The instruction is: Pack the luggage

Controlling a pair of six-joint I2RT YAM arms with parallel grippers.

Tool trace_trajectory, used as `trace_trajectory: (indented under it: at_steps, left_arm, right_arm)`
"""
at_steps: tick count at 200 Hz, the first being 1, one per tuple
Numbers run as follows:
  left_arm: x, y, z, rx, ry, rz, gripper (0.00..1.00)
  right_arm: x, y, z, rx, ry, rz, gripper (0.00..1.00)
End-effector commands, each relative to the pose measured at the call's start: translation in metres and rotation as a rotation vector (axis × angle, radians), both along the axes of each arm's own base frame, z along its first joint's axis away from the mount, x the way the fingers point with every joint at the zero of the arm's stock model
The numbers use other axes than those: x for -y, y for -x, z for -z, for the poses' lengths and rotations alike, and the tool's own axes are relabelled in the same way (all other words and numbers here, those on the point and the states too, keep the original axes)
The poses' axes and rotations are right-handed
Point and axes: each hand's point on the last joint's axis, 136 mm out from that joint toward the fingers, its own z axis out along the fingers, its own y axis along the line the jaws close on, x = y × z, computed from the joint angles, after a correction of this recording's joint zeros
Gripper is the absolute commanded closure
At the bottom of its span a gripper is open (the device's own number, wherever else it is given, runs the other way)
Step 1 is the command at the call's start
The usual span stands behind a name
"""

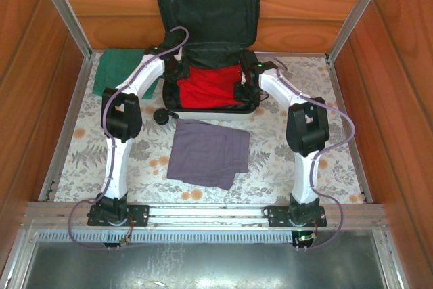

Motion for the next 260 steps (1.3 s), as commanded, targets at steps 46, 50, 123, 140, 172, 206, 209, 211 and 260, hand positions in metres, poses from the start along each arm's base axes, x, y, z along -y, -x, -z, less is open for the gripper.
trace_trajectory:
  at_steps: [46,50,123,140,172,206,209,211,260]
  left_arm:
    - [0.008,-0.021,0.022,0.000,0.028,0.009,0.79]
    - [0.009,-0.022,0.026,-0.004,0.030,0.009,0.80]
    - [0.013,-0.038,0.064,-0.025,0.014,0.006,0.88]
    - [0.018,-0.047,0.059,0.011,0.017,0.034,0.88]
    - [0.023,-0.062,0.041,0.088,0.019,0.074,0.85]
    - [0.017,-0.063,0.012,0.149,-0.002,0.068,0.52]
    - [0.016,-0.062,0.009,0.155,-0.005,0.065,0.49]
    - [0.015,-0.062,0.006,0.159,-0.007,0.063,0.47]
    - [-0.009,-0.024,-0.071,0.330,-0.075,0.021,0.16]
  right_arm:
    - [-0.005,-0.033,-0.073,0.178,-0.020,-0.011,0.58]
    - [-0.006,-0.036,-0.076,0.190,-0.027,-0.012,0.60]
    - [-0.040,-0.111,-0.048,0.317,-0.162,-0.030,0.96]
    - [-0.042,-0.123,-0.028,0.322,-0.133,-0.042,0.98]
    - [-0.030,-0.139,-0.001,0.348,-0.037,-0.031,0.98]
    - [-0.015,-0.149,0.015,0.356,0.065,-0.033,0.98]
    - [-0.013,-0.150,0.015,0.356,0.073,-0.033,0.97]
    - [-0.011,-0.150,0.015,0.357,0.079,-0.034,0.97]
    - [-0.004,-0.148,-0.049,0.448,0.100,-0.077,0.48]
